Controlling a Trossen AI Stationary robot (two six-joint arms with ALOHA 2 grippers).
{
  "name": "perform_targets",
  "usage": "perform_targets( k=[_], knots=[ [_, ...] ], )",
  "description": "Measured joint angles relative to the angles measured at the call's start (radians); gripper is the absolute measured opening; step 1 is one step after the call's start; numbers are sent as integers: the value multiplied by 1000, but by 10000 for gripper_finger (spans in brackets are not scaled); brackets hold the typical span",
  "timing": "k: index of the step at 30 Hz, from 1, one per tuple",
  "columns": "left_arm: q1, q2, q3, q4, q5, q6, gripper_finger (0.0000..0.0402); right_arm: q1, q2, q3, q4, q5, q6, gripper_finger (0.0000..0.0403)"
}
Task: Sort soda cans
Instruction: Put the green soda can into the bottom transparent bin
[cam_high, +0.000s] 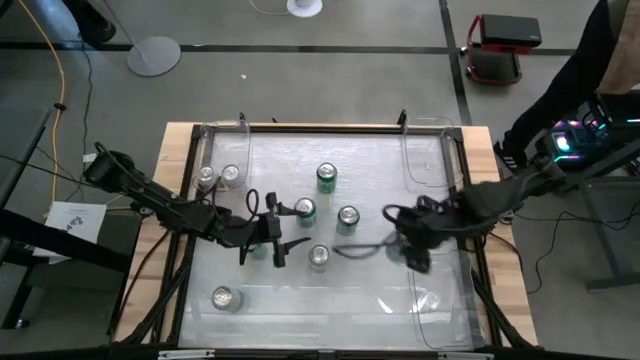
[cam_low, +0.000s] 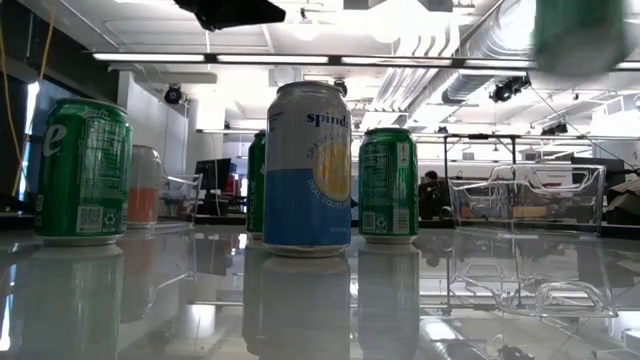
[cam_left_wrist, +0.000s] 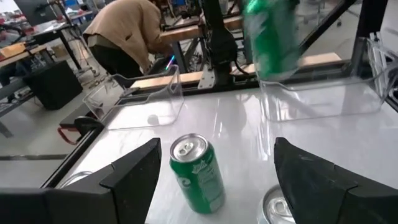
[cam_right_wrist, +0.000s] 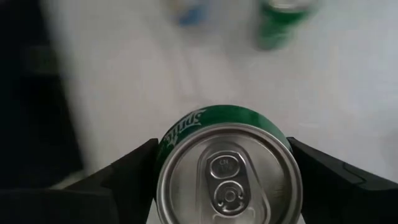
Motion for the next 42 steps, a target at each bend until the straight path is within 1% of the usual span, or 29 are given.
perform_targets(
  k=[2,5,9,14,16,20,22,26,30,37,42],
  knots=[
    [-2,5,0,4,-1,-1,287,67,2,31,-30,-71,86,291],
    [-6,8,0,1,-7,1,287,171,5,31,-66,-118,262,291],
    [-7,8,0,4,-8,2,287,318,5,-40,-69,-154,496,291],
    [-7,7,0,15,-8,8,287,484,4,-152,57,-128,720,291],
    [-7,7,0,20,-8,9,287,534,4,-210,110,-128,796,291],
    [-7,7,0,41,-8,10,287,617,4,-315,277,-137,917,291],
    [-7,7,0,40,-9,10,287,646,5,-356,323,-139,955,291],
    [-3,7,0,41,-17,10,287,681,5,-405,354,-136,993,291],
    [-3,7,0,42,-22,10,287,693,5,-435,366,-130,991,291],
    [0,7,0,42,-89,63,287,692,4,-467,393,-135,947,291],
    [16,7,0,40,-91,67,287,692,4,-467,396,-136,938,291]
  ],
)
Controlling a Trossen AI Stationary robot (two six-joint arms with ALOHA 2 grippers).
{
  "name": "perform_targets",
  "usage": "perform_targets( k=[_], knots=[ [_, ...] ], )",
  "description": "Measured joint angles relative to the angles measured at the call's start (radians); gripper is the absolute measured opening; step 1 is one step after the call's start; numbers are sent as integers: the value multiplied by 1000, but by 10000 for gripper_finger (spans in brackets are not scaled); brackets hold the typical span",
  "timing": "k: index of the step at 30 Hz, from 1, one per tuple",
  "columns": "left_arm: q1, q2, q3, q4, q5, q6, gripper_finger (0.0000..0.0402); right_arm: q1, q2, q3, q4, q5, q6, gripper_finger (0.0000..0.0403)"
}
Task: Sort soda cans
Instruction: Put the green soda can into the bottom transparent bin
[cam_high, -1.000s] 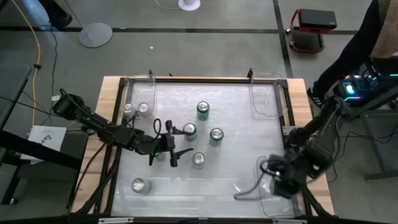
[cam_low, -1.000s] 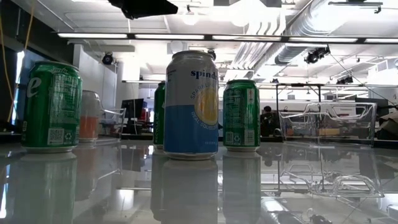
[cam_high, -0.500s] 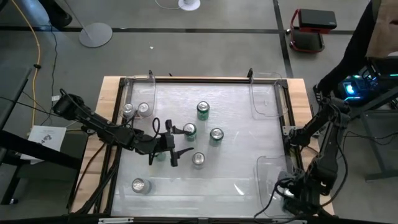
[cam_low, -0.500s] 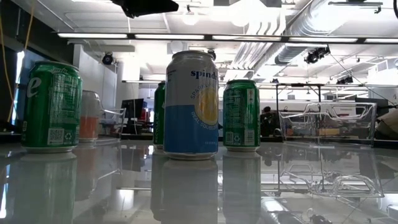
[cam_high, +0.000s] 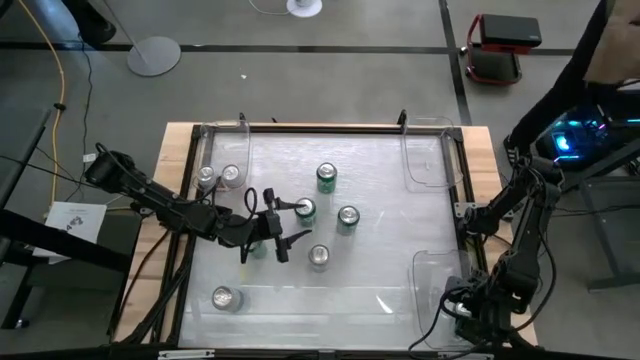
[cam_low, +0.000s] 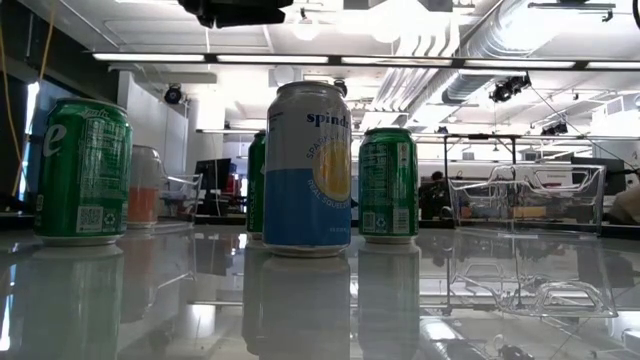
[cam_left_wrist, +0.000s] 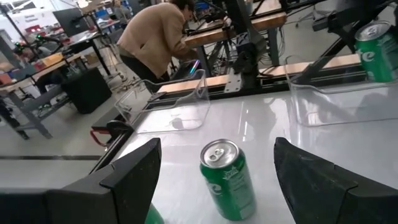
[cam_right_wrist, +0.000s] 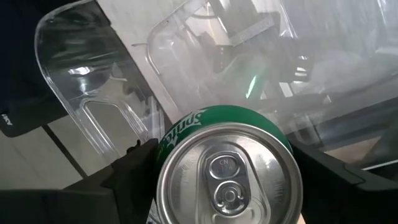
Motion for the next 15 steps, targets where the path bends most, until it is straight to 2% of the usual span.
perform_targets(
  k=[5,10,15],
  knots=[
    [23,0,0,-1,0,-34,287,0,29,0,26,-14,-55,291],
    [33,0,0,-2,0,-42,287,0,85,0,59,-89,-93,301],
    [33,0,0,-3,0,-41,287,-1,100,2,66,-92,-95,303]
  ],
)
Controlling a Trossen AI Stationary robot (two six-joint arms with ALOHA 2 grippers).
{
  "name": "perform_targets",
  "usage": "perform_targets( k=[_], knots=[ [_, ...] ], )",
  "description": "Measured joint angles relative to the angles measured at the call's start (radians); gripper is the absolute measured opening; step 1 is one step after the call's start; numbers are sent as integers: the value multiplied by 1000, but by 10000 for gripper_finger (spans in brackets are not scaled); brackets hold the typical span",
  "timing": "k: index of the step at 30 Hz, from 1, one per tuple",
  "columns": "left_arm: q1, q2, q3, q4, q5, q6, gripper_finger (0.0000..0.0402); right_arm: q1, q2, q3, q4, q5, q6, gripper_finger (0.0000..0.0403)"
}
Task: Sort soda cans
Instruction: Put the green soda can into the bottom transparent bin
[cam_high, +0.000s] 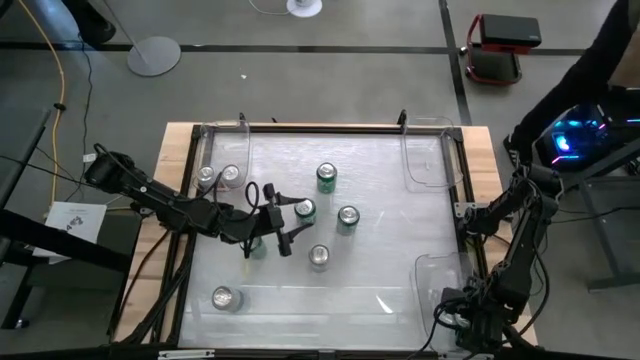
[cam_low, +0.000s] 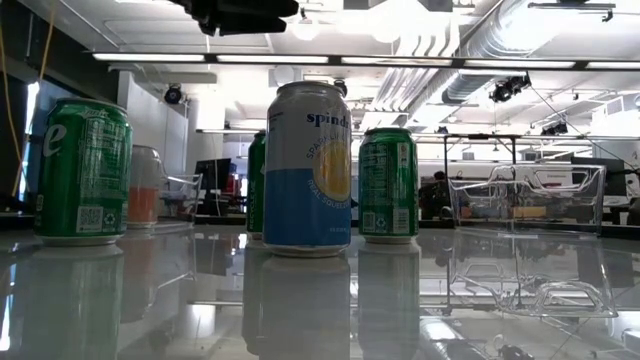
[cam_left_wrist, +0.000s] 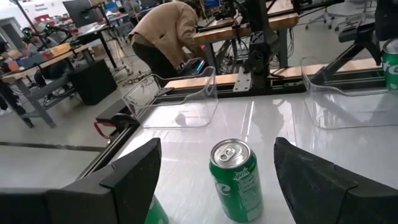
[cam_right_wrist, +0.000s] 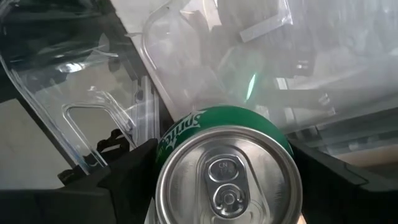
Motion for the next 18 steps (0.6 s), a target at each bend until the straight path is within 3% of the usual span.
perform_targets(
  k=[11,18],
  knots=[
    [0,0,0,-2,0,0,287,0,1,0,-9,-33,71,307],
    [0,0,0,-7,2,-1,287,-1,5,-2,-7,-126,92,342]
  ],
)
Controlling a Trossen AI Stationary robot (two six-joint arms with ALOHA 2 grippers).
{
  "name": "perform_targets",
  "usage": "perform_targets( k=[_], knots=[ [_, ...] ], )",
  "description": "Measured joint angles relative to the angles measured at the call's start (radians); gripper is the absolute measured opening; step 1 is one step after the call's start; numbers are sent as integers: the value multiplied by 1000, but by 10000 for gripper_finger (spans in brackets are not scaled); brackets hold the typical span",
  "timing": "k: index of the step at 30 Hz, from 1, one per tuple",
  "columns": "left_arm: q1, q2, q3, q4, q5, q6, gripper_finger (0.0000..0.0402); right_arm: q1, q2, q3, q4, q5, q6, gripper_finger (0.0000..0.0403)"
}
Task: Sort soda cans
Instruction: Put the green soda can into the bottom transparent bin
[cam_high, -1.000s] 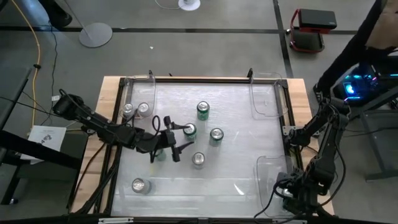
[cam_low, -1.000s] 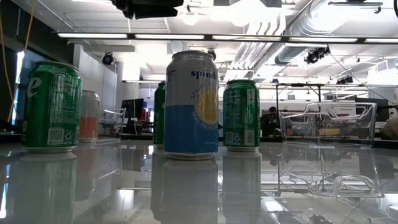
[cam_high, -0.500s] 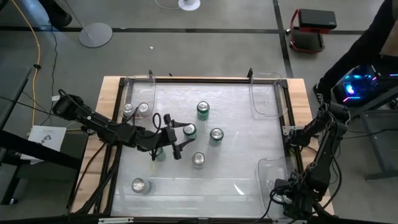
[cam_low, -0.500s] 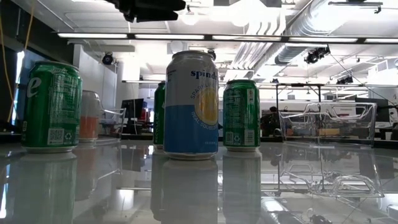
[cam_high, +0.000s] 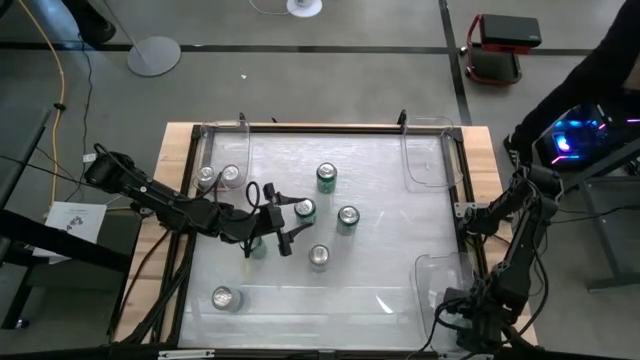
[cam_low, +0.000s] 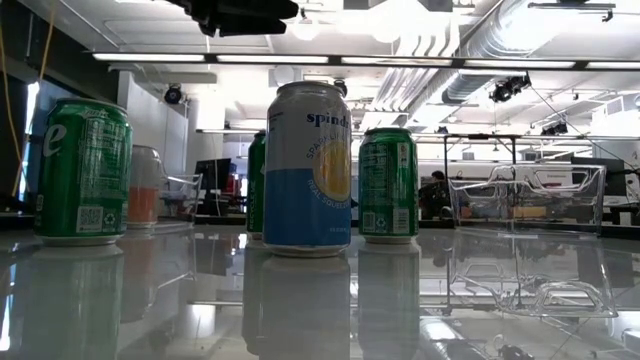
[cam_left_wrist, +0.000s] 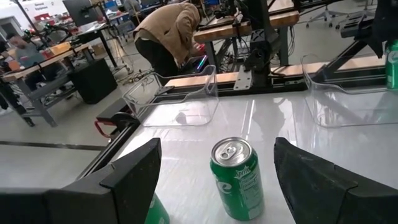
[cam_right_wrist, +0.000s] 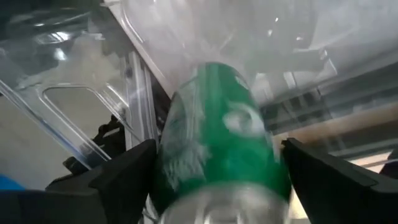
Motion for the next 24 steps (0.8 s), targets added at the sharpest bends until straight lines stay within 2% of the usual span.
perform_targets(
  k=[8,16,19,24],
  knots=[
    [0,0,0,0,3,0,287,-42,-26,7,-13,-62,-36,349],
    [0,0,0,0,5,-1,287,-83,-37,54,-72,-48,-102,350],
    [0,0,0,-1,5,-1,287,-101,-37,76,-90,-24,-140,350],
    [0,0,0,-1,6,-1,287,-137,-37,135,-164,92,-235,350]
  ],
)
